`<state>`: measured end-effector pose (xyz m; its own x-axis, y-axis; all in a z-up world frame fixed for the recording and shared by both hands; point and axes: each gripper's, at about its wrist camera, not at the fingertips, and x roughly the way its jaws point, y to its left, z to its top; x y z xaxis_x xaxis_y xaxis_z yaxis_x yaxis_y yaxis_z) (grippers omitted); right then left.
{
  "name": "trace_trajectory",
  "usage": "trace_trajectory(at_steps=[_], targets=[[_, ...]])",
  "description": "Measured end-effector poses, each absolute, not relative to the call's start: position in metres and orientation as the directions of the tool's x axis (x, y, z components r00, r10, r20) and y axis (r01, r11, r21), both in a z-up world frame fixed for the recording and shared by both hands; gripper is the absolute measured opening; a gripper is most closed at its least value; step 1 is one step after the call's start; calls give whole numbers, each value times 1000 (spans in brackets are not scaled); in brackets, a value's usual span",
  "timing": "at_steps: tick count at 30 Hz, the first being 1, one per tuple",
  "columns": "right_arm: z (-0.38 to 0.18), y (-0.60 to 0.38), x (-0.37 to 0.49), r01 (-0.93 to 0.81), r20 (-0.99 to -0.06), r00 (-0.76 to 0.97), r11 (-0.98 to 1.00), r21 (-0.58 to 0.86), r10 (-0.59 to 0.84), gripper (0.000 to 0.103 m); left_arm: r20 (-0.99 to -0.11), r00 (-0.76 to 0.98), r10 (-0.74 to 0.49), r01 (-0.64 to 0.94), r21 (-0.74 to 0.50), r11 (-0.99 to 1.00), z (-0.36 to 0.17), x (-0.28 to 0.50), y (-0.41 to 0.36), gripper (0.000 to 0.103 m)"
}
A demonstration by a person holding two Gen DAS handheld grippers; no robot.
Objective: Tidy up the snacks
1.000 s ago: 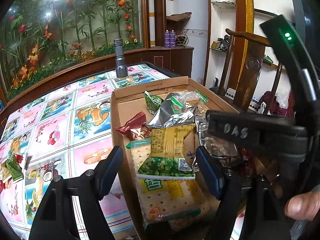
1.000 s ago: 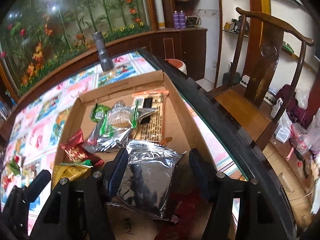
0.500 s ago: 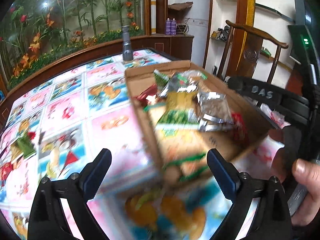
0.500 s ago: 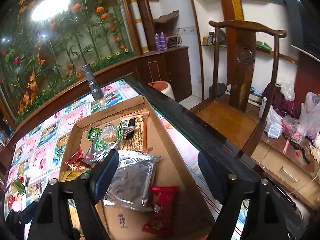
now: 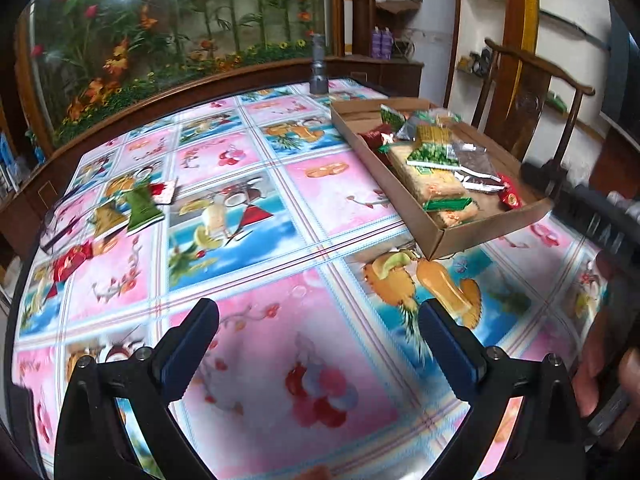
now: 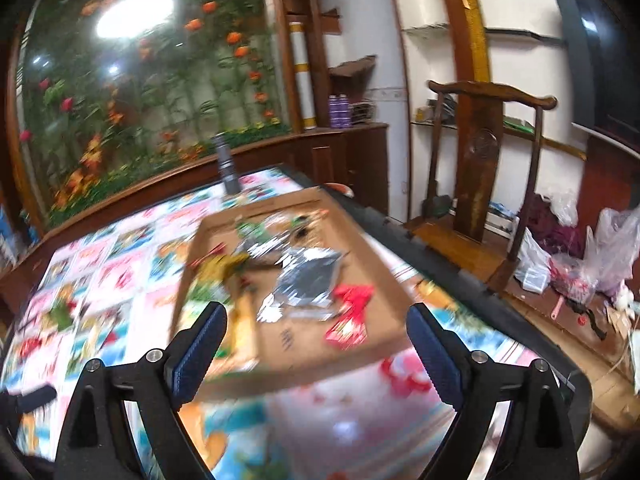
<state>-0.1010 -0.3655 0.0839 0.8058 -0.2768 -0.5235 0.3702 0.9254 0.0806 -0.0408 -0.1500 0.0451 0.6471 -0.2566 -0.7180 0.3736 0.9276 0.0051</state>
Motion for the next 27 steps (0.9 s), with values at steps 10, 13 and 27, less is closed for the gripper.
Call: trace_trajectory(at_steps=[10, 13, 27], targets=[[78, -337, -103, 334, -554, 792, 942, 43, -256, 96, -653, 738, -173, 320, 112, 941, 49, -61, -146, 100], [73, -337, -103, 353, -579, 770, 935, 37, -268, 97, -675, 726, -132, 292, 129, 948, 46, -54, -144, 100], [66, -342, -98, 356, -633, 735, 933, 57, -242, 97, -729, 676, -102, 296, 142, 944, 34, -47, -146, 100]])
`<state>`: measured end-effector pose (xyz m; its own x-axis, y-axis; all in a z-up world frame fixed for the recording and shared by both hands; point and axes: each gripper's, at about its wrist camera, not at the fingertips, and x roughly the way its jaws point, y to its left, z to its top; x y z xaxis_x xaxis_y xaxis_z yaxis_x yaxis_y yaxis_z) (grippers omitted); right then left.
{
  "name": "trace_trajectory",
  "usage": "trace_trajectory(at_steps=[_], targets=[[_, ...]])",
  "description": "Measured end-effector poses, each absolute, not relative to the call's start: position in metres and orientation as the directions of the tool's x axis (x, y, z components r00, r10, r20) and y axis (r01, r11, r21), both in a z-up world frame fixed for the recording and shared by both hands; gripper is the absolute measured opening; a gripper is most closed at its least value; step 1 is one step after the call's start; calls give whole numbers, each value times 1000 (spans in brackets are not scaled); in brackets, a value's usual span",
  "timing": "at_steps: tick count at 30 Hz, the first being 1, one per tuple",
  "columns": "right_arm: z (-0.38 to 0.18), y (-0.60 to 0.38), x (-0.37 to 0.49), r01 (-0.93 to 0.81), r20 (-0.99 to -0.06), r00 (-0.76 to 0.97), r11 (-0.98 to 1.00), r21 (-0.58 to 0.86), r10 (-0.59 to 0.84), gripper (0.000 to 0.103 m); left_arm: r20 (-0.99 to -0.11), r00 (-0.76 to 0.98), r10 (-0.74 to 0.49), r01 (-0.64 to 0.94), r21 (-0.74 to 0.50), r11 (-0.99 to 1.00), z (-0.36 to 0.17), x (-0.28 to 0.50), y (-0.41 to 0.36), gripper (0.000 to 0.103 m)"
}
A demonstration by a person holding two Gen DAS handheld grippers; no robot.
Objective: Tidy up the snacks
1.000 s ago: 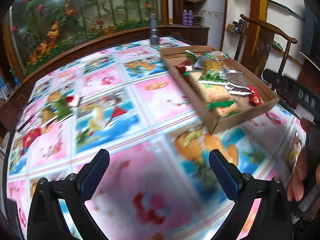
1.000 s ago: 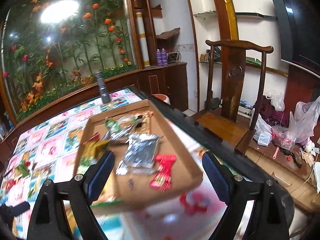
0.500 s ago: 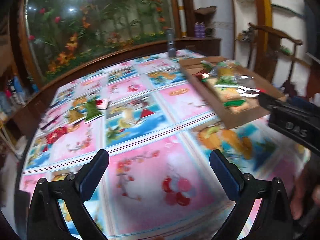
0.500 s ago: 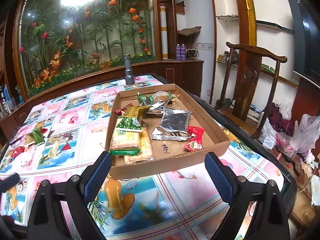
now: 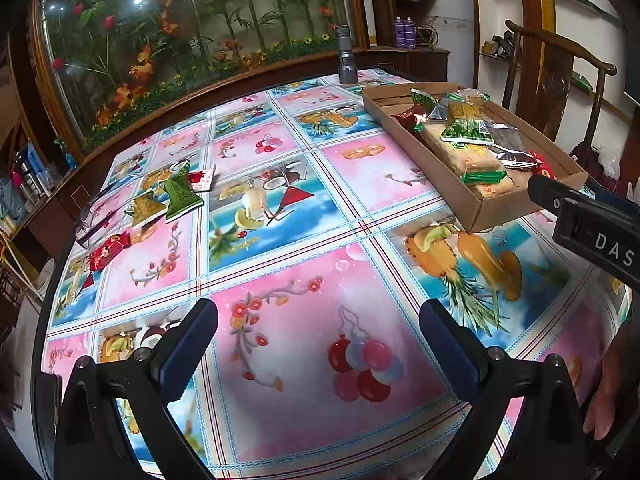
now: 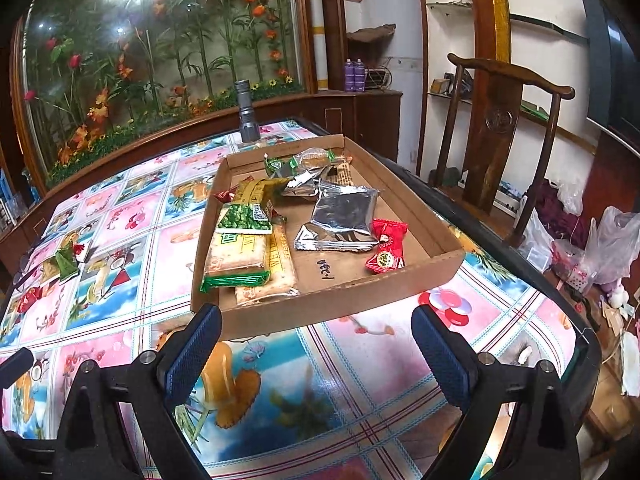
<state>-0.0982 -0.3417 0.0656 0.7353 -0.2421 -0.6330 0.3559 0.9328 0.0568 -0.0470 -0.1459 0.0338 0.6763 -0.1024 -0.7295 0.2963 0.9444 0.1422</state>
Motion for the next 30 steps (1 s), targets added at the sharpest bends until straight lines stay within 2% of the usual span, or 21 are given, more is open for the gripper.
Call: trace_trajectory(at_steps=[11, 30], targets=[[72, -331, -101, 357, -598, 750, 934, 3, -284, 97, -753, 641, -150, 317, 82, 945, 32, -49, -147, 100], [74, -330, -101, 365, -601, 741, 931, -14, -300, 97, -748, 650, -137, 318, 104, 942, 33, -54, -148, 100]])
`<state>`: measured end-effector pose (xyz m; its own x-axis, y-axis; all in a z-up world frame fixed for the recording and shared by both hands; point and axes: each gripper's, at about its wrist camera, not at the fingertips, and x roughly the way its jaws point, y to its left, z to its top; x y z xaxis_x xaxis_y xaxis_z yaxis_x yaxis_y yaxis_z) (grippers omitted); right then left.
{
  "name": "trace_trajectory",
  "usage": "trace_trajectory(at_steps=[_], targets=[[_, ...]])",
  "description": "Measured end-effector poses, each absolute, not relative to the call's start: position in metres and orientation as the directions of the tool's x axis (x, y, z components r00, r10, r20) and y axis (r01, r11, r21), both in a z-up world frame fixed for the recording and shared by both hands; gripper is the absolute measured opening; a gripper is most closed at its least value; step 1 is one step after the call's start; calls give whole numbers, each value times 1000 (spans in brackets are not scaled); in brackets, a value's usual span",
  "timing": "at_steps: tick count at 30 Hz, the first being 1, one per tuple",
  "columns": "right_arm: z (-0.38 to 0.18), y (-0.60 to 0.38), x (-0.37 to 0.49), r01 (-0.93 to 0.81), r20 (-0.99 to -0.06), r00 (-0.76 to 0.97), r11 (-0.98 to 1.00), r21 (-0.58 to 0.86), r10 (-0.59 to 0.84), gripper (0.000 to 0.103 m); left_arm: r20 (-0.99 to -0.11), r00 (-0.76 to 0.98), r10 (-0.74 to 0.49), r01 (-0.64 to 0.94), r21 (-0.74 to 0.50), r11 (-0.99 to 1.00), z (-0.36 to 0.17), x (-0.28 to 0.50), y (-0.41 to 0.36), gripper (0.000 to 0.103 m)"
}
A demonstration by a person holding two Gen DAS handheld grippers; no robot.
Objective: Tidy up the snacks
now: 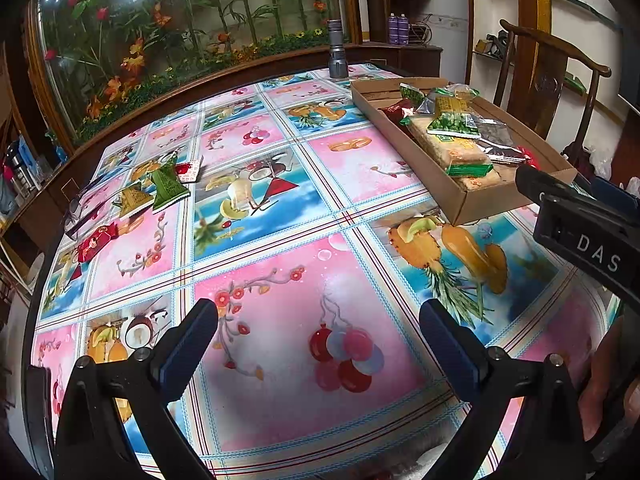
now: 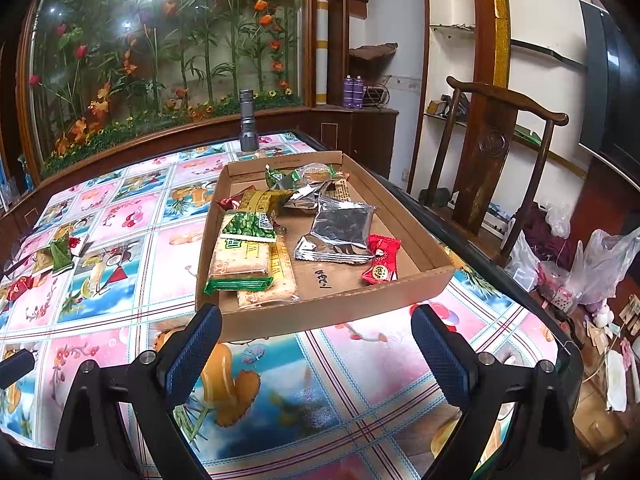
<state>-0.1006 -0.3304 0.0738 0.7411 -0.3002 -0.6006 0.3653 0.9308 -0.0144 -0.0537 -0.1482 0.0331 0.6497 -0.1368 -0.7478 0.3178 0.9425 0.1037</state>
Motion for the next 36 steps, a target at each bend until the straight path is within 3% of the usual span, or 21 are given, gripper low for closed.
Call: trace_trajectory(at_steps=[36], targets=[[70, -333, -102, 383, -602, 741, 924, 14, -298, 97, -750, 647, -136, 318, 104, 942, 31, -54, -148, 100]])
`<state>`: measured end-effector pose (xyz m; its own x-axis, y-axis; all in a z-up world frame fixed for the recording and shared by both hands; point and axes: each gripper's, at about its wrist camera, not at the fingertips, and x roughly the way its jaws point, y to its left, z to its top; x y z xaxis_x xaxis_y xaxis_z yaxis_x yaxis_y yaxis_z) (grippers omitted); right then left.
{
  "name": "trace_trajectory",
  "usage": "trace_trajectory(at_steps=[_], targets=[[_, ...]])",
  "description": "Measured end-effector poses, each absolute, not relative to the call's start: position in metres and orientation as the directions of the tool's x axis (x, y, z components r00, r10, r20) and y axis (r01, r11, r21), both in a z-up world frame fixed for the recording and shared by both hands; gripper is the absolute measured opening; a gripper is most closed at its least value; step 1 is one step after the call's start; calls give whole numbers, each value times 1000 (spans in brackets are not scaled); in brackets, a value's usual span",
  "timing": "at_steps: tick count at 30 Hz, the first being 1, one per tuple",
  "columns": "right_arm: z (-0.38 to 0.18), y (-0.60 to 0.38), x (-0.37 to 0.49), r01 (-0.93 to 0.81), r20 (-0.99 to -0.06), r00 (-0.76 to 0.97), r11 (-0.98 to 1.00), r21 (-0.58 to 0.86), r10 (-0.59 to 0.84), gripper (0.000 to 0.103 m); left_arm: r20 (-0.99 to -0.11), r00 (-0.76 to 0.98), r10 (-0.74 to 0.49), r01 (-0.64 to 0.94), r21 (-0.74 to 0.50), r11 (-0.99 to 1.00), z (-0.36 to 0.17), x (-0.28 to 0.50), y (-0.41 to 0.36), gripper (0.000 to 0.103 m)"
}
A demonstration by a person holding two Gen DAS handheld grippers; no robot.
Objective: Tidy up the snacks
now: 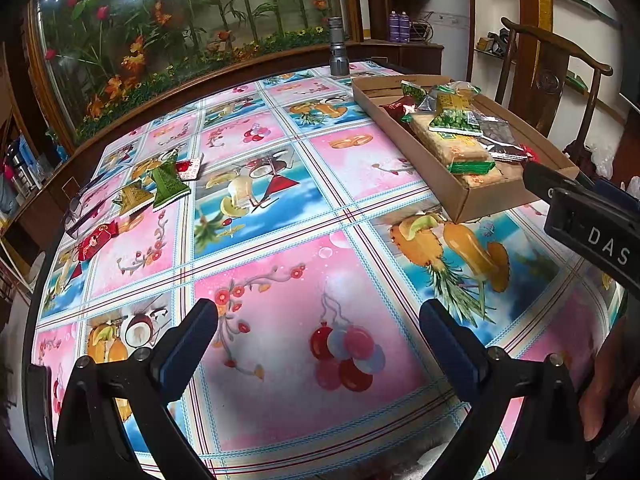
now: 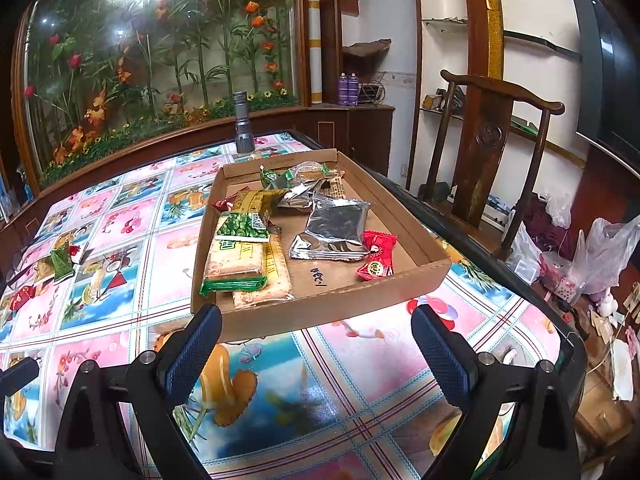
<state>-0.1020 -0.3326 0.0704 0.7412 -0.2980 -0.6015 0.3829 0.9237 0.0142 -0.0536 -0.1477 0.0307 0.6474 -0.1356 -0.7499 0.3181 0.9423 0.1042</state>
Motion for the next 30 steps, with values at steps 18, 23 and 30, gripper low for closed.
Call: trace_trajectory(at_steps=[18, 23, 30], targets=[[70, -333, -103, 383, -600, 743, 923, 18, -297, 97, -753, 643, -139, 323, 103, 941, 29, -54, -148, 100], [70, -333, -103, 385, -601, 742, 923, 17, -298, 97, -755, 640, -142, 328, 101, 939, 29, -54, -148, 100], [70, -332, -105, 389, -597, 744, 921, 24, -299, 97, -763, 628, -153, 325, 78, 943, 30, -52, -145, 100]])
